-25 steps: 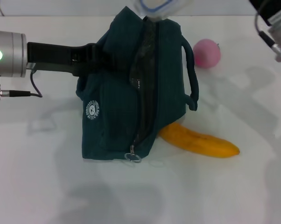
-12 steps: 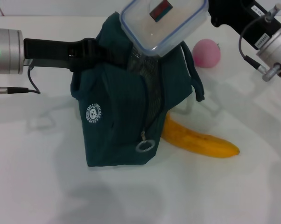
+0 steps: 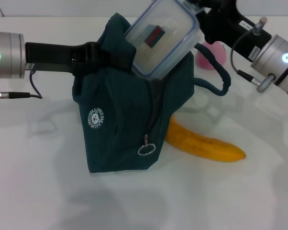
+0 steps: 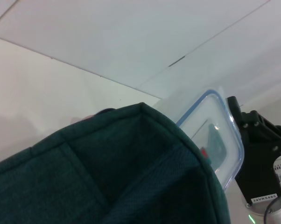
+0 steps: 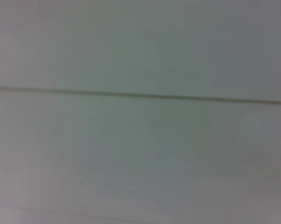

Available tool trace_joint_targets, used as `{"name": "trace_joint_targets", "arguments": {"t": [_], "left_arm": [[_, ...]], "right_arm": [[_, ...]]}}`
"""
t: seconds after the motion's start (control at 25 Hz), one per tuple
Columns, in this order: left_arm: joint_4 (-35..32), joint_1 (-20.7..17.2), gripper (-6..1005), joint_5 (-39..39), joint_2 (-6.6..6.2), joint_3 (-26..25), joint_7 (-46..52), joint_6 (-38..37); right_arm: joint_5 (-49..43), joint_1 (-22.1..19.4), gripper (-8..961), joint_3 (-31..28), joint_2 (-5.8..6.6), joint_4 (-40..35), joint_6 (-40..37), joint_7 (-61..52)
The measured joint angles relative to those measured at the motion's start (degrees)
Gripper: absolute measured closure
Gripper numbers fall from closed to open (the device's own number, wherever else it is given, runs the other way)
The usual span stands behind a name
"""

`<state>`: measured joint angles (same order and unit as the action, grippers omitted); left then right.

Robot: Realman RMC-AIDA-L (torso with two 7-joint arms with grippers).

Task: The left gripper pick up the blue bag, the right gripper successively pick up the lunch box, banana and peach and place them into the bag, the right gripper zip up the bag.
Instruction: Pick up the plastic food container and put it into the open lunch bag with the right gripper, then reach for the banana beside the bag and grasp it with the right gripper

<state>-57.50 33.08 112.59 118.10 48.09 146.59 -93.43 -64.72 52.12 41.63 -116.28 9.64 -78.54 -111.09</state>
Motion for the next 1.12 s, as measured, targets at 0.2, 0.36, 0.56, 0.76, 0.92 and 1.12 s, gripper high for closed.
{"name": "trace_joint_targets", "arguments": {"t": [0.2,0.36,0.56,0.76,0.92,1.12], "left_arm": [[0.02,-0.05,977,0.0,0.05,0.04,-0.06,-0.3],[0.02,-0.18,977,0.0,0.07,0.08,-0.07,-0.34],[0.02,-0.3,977,0.01,0.14,-0.01,-0.08,-0.35],[0.02,-0.37,977,0.01,0.01,-0.02,-0.08,-0.35],[0.02,-0.55,977,0.01,-0.1,-0.02,-0.09,-0.35],[0.25,-0.64,977,-0.01,-0.24,-0.02,-0.69,-0.26]], "right_arm": [[-1.64,0.37,739,-1.71,0.0,-0.25,-1.53,2.33],[-3.37,0.41,721,-2.38,0.0,-1.29,-2.8,2.69],[-3.45,-0.01,698,-3.91,0.01,-1.05,-2.65,2.69],[-3.37,-1.46,509,-5.18,0.01,-2.62,-4.01,2.34],[-3.59,-3.76,340,-4.61,0.01,-8.03,-6.65,0.88],[-4.56,-5.78,242,-0.9,0.34,-13.6,-6.26,-0.39]]}}
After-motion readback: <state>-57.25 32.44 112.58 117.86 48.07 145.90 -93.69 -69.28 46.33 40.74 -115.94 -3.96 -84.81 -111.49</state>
